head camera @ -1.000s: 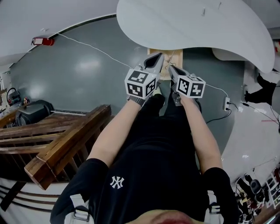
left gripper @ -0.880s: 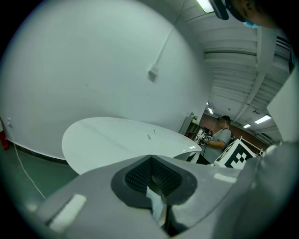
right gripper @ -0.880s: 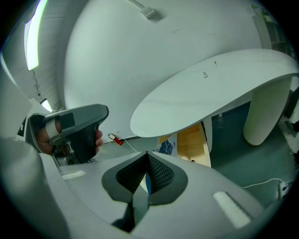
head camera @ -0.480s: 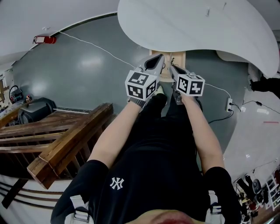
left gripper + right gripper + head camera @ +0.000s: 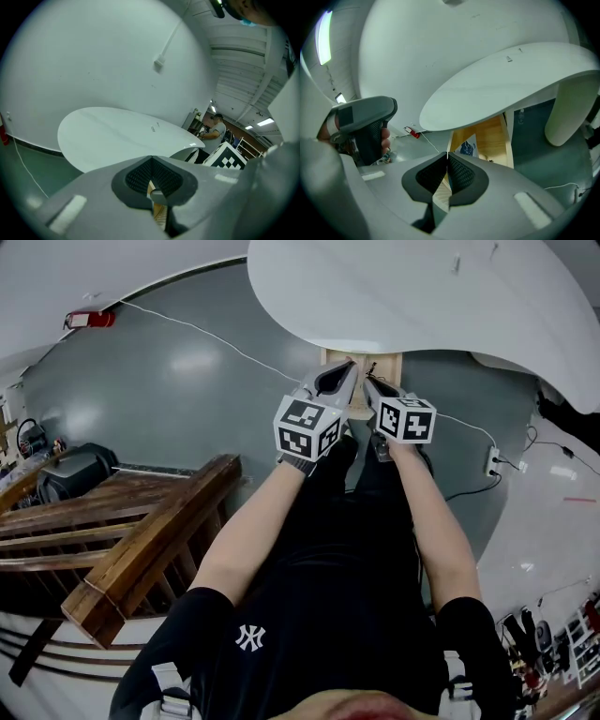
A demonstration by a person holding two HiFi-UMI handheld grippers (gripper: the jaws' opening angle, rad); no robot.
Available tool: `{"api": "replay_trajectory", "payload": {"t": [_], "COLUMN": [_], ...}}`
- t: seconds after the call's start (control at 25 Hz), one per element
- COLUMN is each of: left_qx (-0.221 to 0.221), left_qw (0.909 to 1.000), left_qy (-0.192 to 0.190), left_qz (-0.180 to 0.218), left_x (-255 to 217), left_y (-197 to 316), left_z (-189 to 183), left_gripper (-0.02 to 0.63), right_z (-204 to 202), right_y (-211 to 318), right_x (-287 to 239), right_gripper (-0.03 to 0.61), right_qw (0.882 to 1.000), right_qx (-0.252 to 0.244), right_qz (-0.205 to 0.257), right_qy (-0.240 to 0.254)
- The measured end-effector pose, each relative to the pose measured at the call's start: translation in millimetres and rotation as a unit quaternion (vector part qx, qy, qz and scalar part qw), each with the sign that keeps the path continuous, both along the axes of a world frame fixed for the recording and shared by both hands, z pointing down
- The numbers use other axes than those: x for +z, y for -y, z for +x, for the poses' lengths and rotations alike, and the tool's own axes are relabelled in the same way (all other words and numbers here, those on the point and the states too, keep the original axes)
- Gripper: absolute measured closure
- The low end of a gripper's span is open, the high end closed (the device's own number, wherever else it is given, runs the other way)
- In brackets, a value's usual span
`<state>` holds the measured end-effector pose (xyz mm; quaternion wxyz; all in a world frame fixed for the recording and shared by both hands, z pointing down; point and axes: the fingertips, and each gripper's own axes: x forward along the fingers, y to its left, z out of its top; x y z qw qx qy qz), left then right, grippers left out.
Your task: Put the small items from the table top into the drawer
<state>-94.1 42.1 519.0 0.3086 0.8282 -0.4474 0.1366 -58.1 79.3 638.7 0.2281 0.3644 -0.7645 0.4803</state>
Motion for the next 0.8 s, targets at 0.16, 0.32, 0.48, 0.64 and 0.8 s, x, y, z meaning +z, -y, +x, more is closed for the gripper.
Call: {"api": "replay_trajectory", "payload": {"t": [0.16, 0.32, 0.48, 0.64, 0.8], "left_qx": [-0.005, -0.01, -0.013, -0.008, 0.001], "left_qw": [1.0, 0.9999, 0.9998, 0.9999, 0.9999], "left_qy": [-0.002, -0.003, -0.004, -0.007, -0.012], "left_qz": [-0.007, -0.012, -0.014, -0.013, -0.008], "left_x": [4, 9, 10, 5, 0], "left_y": [5, 11, 19, 28, 44], "left_z": [-6, -9, -10, -5, 8], "left_gripper": [0.613, 0.613, 0.613, 0.614, 0.613], "right_z": [-7, -11, -10, -6, 3], "right_y": [8, 14, 21, 34, 54], "right_x": [6, 7, 0, -22, -45], "right_gripper": [0.504, 0.48, 0.514, 0.538, 0.552], "right_qw": [1.0, 1.0, 1.0, 0.999, 0.999], "right_qx": [-0.008, -0.02, -0.027, -0.023, -0.012], "right_qz": [-0.001, -0.002, 0.008, 0.027, 0.049], "right_qy": [-0.001, -0.005, -0.008, -0.002, 0.01]}}
